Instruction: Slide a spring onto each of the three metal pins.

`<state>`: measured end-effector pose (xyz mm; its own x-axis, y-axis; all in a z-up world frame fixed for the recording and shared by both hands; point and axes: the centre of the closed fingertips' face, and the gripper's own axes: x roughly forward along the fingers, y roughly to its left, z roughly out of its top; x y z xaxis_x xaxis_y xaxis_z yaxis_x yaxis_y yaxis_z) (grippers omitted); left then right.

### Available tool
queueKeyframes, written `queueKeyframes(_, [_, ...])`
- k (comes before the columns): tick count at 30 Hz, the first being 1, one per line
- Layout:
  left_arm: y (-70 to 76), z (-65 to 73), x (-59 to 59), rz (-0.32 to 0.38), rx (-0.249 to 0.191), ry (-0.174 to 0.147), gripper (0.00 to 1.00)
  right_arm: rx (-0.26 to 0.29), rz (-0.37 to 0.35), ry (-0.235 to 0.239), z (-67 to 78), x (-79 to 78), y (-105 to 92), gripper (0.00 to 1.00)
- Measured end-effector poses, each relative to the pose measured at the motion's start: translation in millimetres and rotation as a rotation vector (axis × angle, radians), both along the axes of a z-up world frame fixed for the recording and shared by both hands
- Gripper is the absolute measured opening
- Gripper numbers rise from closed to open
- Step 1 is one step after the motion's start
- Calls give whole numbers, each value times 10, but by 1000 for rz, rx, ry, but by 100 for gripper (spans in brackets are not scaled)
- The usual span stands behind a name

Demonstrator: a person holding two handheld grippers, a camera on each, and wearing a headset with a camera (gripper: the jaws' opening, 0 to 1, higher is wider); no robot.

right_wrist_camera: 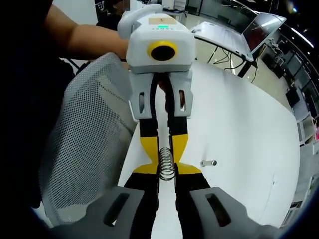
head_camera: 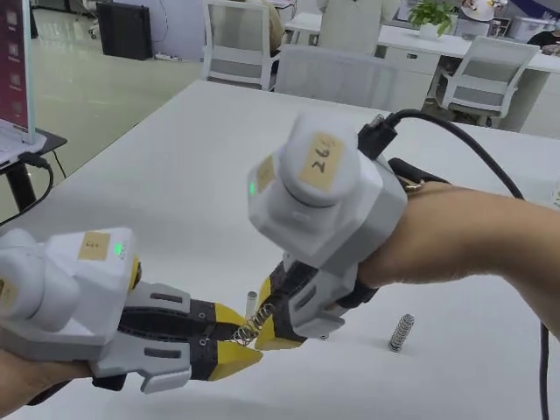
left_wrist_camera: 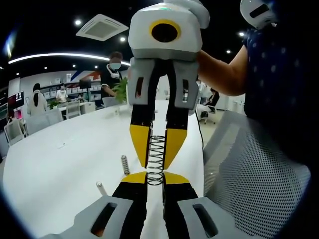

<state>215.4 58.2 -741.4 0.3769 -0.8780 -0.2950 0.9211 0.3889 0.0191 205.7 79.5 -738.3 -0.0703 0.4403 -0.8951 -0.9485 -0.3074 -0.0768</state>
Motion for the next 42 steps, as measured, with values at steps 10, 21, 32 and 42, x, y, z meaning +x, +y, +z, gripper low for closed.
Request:
queueKeyframes(10, [0, -9, 6, 3, -6, 3, 3, 4, 24, -2, 29, -30, 77, 9])
queueKeyframes(21, [1, -6, 22, 8, -12, 3, 3, -3, 38, -10, 38, -26, 120, 9])
queueKeyframes(32, [32, -12, 25, 17, -20, 4, 4, -14, 49, -17, 34, -37, 166, 9])
queueKeyframes(42, [49, -35, 30, 21, -24, 10, 4, -24, 52, -15, 7, -42, 185, 9])
